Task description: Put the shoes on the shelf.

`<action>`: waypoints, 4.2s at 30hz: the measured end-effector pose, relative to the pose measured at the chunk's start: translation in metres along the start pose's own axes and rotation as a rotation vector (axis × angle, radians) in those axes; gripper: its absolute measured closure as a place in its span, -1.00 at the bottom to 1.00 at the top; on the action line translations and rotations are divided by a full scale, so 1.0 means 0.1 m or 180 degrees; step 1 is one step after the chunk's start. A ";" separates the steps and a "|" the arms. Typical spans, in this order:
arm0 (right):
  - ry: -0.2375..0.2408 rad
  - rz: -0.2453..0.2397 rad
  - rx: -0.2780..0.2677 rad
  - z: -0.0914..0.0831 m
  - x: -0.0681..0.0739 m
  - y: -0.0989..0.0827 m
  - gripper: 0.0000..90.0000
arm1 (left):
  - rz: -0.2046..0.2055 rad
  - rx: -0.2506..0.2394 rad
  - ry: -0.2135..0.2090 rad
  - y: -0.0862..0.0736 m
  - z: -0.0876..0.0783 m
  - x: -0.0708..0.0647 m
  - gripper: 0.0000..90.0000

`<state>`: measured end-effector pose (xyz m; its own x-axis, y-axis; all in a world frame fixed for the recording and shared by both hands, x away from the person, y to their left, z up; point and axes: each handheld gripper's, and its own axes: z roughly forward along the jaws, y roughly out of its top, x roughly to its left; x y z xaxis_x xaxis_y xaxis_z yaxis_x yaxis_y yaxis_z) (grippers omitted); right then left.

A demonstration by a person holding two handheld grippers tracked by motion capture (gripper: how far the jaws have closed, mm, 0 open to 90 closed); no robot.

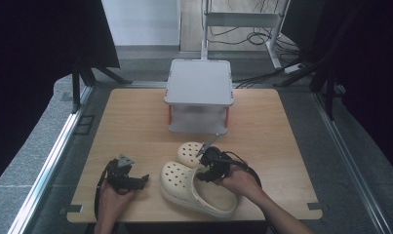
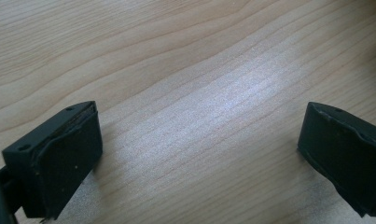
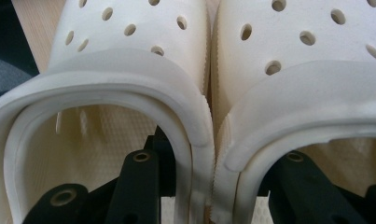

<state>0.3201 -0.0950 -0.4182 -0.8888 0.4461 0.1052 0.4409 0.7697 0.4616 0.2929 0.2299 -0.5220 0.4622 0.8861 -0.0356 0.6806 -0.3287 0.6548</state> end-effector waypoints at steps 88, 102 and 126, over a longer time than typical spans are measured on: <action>-0.1326 0.2108 -0.0688 -0.97 -1.65 1.82 0.43 | 0.0005 0.0006 -0.0006 0.00 0.00 0.00 -1.00; -0.1398 0.2189 -0.0674 -0.70 -1.92 2.11 0.43 | 0.0015 0.0008 -0.0022 0.00 0.00 0.00 -1.00; -0.1298 0.1618 -0.0713 -0.73 -1.97 2.00 -0.19 | 0.0024 0.0003 -0.0026 0.00 0.00 0.00 -1.00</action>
<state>0.5739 -0.0628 -0.2822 -0.4412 0.8966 0.0372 0.7152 0.3262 0.6182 0.2930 0.2297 -0.5219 0.4720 0.8808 -0.0369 0.6776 -0.3357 0.6544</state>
